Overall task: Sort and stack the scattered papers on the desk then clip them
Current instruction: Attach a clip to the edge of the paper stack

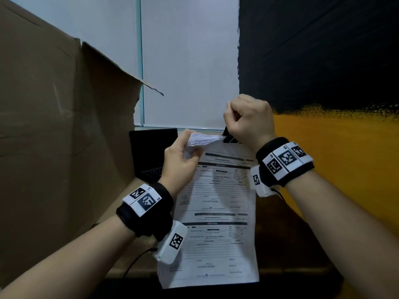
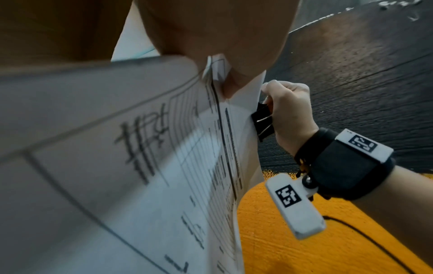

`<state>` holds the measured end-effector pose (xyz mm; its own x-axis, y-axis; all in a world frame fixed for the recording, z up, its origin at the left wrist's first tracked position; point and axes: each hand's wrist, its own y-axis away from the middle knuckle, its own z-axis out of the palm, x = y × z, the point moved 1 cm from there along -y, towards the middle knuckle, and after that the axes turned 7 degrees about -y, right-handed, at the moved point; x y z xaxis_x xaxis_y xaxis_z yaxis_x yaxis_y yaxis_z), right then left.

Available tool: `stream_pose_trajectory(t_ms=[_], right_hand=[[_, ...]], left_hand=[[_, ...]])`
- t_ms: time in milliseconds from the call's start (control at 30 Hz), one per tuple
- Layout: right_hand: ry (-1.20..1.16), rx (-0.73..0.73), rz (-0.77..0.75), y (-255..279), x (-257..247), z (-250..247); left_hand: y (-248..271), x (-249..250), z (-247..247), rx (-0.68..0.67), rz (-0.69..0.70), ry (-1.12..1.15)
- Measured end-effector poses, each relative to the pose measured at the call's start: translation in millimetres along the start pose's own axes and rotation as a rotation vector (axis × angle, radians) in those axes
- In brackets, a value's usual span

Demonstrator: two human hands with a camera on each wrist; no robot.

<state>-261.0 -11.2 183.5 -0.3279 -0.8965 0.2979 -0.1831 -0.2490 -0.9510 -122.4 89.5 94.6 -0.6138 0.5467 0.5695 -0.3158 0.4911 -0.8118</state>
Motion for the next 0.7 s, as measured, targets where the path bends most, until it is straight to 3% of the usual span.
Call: stream_pose_trajectory(t_ms=[100, 300, 433, 700], right_hand=[[-0.039, -0.06, -0.02, -12, -3, -2], [-0.014, -0.04, -0.175, -25, -12, -14], [0.005, -0.061, -0.192, -25, -20, -8], [-0.004, -0.045, -0.099, -51, -11, -20]], left_hand=[[-1, 8, -5, -0.005, 0.074, -0.016], [-6, 15, -13, 0.017, 0.187, -0.09], [-8, 20, -13, 0.003, 0.243, -0.175], [-15, 22, -21, -0.027, 0.18, -0.218]])
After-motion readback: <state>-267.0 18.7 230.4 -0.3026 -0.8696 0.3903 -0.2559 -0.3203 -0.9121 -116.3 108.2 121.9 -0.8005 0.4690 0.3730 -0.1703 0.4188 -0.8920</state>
